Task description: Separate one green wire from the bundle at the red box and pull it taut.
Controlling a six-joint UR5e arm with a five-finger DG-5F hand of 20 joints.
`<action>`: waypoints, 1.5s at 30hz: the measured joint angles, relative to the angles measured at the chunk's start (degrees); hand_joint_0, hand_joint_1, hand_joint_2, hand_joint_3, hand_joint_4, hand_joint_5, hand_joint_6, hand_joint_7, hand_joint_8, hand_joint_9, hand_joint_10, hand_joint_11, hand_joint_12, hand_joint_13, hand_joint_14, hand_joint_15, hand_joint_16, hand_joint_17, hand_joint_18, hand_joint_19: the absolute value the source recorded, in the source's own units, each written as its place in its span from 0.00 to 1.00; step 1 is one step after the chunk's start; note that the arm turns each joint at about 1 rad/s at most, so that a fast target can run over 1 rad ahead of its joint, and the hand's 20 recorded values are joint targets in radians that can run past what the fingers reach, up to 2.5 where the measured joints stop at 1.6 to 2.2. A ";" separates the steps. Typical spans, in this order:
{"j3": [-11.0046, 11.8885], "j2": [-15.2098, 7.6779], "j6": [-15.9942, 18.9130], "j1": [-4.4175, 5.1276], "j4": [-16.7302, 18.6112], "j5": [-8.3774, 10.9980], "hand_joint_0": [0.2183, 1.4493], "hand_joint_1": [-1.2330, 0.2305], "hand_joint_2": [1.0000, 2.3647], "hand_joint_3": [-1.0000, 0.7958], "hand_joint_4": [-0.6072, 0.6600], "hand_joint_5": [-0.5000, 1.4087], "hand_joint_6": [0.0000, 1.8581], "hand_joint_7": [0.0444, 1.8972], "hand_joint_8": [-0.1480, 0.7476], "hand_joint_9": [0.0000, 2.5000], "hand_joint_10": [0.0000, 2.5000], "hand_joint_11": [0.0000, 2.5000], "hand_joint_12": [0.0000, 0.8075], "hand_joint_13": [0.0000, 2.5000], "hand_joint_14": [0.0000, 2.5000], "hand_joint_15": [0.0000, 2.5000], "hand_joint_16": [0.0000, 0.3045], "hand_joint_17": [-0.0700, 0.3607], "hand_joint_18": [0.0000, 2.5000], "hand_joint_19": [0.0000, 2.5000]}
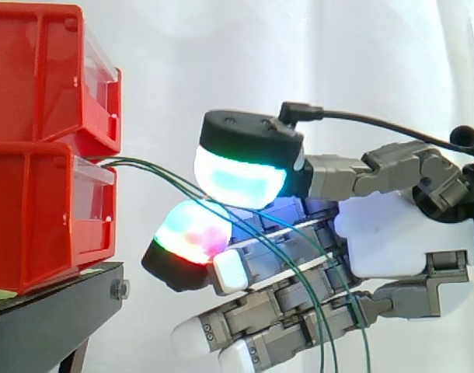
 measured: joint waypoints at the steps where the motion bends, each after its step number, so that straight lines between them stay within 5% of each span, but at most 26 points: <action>1: 0.00 0.11 0.00 -0.03 -0.14 0.00 0.30 0.39 0.00 0.28 0.60 0.18 0.48 0.54 0.47 0.40 0.01 0.29 0.45 0.28 0.01 0.13 0.16 0.42 0.26 0.15; 5: 0.02 0.74 -0.08 -0.14 -0.69 0.00 0.31 0.43 0.01 0.33 0.59 0.18 0.48 0.57 0.47 0.41 0.01 0.29 0.45 0.29 0.01 0.13 0.16 0.42 0.26 0.16; 16: 0.03 1.60 -0.26 -0.25 -1.69 0.00 0.33 0.32 0.01 0.45 0.51 0.18 0.49 0.59 0.48 0.41 0.01 0.30 0.45 0.29 0.01 0.13 0.16 0.42 0.26 0.15; 23: 0.05 1.66 -0.33 -0.30 -1.66 0.00 0.35 0.29 0.00 0.30 0.56 0.17 0.49 0.55 0.46 0.39 0.01 0.30 0.44 0.28 0.01 0.13 0.16 0.42 0.27 0.15; 32: 0.10 1.64 -0.34 -0.37 -1.74 0.00 0.30 0.46 0.00 0.29 0.58 0.18 0.48 0.57 0.47 0.42 0.01 0.29 0.45 0.29 0.01 0.13 0.16 0.41 0.27 0.17; 45: 0.11 1.64 -0.33 -0.37 -1.80 0.02 0.34 0.28 0.01 0.42 0.51 0.17 0.49 0.59 0.46 0.39 0.01 0.30 0.45 0.28 0.01 0.13 0.16 0.42 0.27 0.16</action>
